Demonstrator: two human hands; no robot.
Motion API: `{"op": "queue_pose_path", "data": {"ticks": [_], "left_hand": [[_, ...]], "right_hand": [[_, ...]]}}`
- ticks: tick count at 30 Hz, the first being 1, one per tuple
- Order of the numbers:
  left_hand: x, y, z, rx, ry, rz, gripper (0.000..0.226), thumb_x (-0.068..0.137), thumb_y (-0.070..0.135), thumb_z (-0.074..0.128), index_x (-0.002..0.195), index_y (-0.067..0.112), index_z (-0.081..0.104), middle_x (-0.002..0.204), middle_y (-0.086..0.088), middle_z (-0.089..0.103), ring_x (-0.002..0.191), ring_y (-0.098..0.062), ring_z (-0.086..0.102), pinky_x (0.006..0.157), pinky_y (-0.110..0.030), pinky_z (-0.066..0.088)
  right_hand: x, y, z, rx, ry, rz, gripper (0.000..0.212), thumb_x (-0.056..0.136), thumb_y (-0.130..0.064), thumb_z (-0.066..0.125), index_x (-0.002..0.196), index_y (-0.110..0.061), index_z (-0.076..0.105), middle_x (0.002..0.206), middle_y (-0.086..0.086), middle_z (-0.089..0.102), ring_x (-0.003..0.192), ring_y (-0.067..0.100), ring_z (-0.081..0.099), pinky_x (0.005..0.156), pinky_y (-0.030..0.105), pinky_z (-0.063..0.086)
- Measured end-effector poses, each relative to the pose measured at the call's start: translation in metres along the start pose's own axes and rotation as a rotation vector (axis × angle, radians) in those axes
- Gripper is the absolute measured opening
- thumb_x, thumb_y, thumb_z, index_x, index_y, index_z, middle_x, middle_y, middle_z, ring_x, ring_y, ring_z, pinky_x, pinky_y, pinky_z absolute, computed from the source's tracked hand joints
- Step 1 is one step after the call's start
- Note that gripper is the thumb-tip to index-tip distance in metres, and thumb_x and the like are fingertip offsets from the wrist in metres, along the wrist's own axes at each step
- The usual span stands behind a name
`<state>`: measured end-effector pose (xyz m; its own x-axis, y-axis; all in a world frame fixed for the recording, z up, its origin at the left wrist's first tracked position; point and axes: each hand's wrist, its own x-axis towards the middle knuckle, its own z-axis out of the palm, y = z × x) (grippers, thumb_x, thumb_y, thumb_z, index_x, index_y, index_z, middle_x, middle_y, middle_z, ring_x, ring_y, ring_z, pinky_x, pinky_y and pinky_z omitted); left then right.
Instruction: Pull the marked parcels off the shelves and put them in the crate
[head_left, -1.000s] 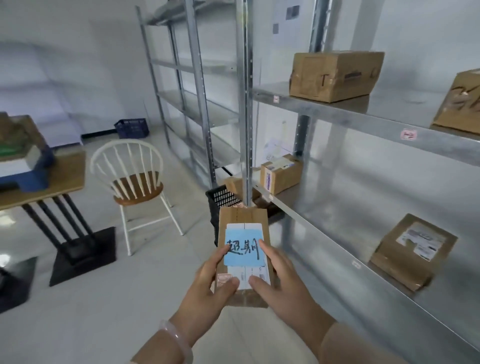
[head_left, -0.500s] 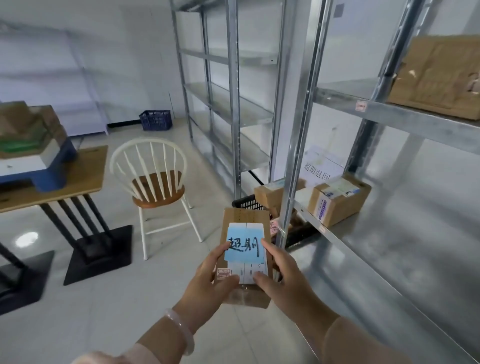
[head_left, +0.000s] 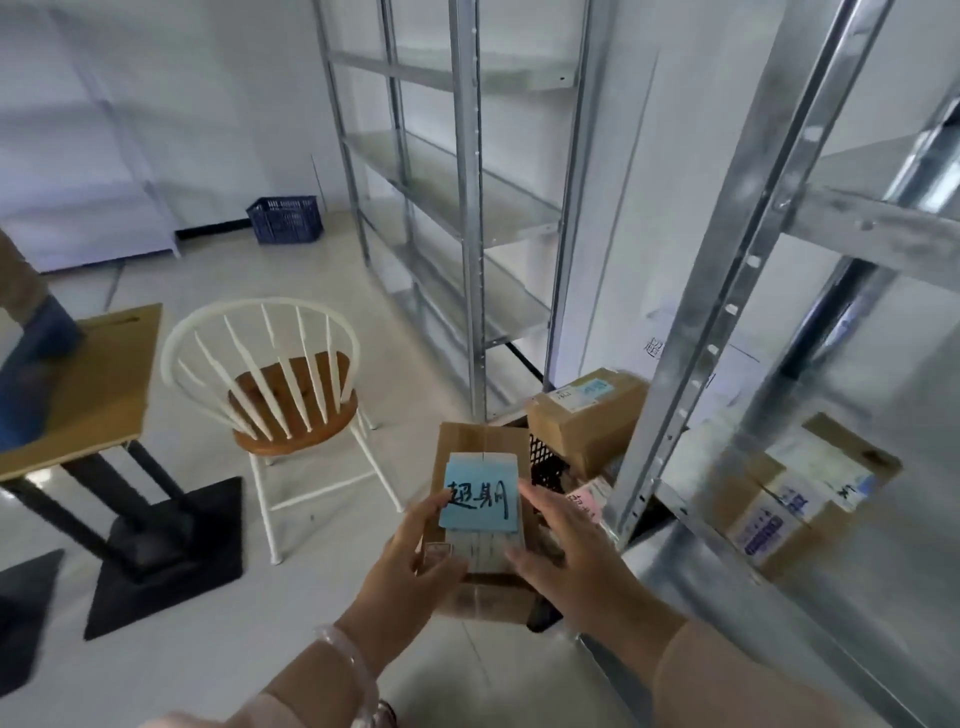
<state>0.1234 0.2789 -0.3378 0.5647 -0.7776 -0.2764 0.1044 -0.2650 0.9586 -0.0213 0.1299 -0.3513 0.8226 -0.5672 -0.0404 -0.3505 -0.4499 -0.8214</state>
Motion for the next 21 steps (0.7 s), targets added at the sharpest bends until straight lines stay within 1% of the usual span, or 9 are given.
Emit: {"op": "queue_pose_path", "data": {"ticks": [1,2,5,8,9,11,15,18,21], "left_hand": [[0.018,-0.001,-0.006,-0.028,-0.025,-0.026,0.053,0.089,0.004,0.062,0.120,0.045,0.048,0.120,-0.001,0.057,0.099,-0.020,0.066,0.070,-0.026,0.057],[0.038,-0.002,-0.011,-0.042,-0.055,-0.047,0.053,0.089,0.003,0.061,0.122,0.043,0.049,0.118,0.000,0.058,0.094,-0.019,0.068,0.069,-0.025,0.057],[0.096,0.004,-0.031,-0.012,-0.154,-0.096,0.053,0.091,0.004,0.060,0.126,0.041,0.048,0.116,0.004,0.058,0.088,-0.010,0.068,0.063,-0.018,0.056],[0.153,0.010,-0.055,0.054,-0.278,-0.122,0.049,0.093,0.004,0.056,0.124,0.040,0.045,0.115,0.007,0.056,0.081,0.005,0.067,0.061,-0.015,0.054],[0.170,0.013,-0.061,0.073,-0.315,-0.132,0.048,0.093,0.004,0.055,0.122,0.040,0.045,0.115,0.008,0.055,0.081,0.005,0.068,0.062,-0.016,0.055],[0.204,0.018,-0.068,0.115,-0.381,-0.124,0.048,0.094,0.003,0.054,0.125,0.038,0.044,0.115,0.009,0.054,0.084,-0.004,0.069,0.065,-0.018,0.055],[0.262,0.016,-0.063,0.210,-0.499,-0.124,0.047,0.096,0.007,0.053,0.131,0.034,0.039,0.116,0.016,0.053,0.096,-0.005,0.063,0.070,-0.017,0.055],[0.302,0.005,-0.052,0.278,-0.560,-0.171,0.044,0.097,0.011,0.052,0.131,0.035,0.037,0.115,0.017,0.052,0.099,-0.001,0.058,0.067,-0.011,0.052],[0.344,-0.005,-0.035,0.348,-0.613,-0.260,0.045,0.098,0.014,0.052,0.128,0.042,0.036,0.112,0.017,0.052,0.096,-0.002,0.056,0.061,-0.012,0.053]], "right_hand": [[0.014,0.003,0.003,-0.005,0.006,0.019,0.062,0.078,-0.072,0.046,0.132,-0.068,0.016,0.130,-0.047,0.022,0.125,-0.011,0.026,0.100,0.017,0.034],[0.029,0.004,0.005,0.008,0.019,0.050,0.061,0.076,-0.072,0.046,0.129,-0.072,0.015,0.125,-0.052,0.020,0.122,-0.014,0.026,0.097,0.013,0.031],[0.074,0.007,0.013,0.085,0.082,0.157,0.056,0.073,-0.071,0.051,0.120,-0.077,0.021,0.125,-0.046,0.031,0.124,-0.009,0.036,0.102,0.022,0.040],[0.111,0.004,0.023,0.178,0.126,0.216,0.051,0.078,-0.065,0.058,0.119,-0.074,0.029,0.125,-0.040,0.043,0.121,-0.004,0.047,0.097,0.024,0.048],[0.120,0.004,0.027,0.206,0.150,0.240,0.051,0.082,-0.058,0.062,0.122,-0.072,0.033,0.128,-0.035,0.046,0.122,-0.002,0.048,0.097,0.026,0.049],[0.136,0.006,0.031,0.243,0.219,0.319,0.055,0.086,-0.046,0.066,0.127,-0.066,0.036,0.133,-0.026,0.047,0.122,0.000,0.049,0.098,0.028,0.049],[0.157,0.027,0.034,0.173,0.326,0.490,0.066,0.084,-0.049,0.066,0.141,-0.050,0.033,0.143,-0.021,0.039,0.129,0.005,0.041,0.107,0.040,0.042],[0.168,0.049,0.033,0.129,0.409,0.557,0.066,0.085,-0.046,0.065,0.142,-0.049,0.032,0.148,-0.021,0.030,0.134,0.002,0.032,0.112,0.039,0.035],[0.186,0.077,0.027,0.153,0.459,0.613,0.065,0.086,-0.041,0.065,0.141,-0.052,0.031,0.149,-0.015,0.034,0.135,0.010,0.037,0.109,0.042,0.040]]}}
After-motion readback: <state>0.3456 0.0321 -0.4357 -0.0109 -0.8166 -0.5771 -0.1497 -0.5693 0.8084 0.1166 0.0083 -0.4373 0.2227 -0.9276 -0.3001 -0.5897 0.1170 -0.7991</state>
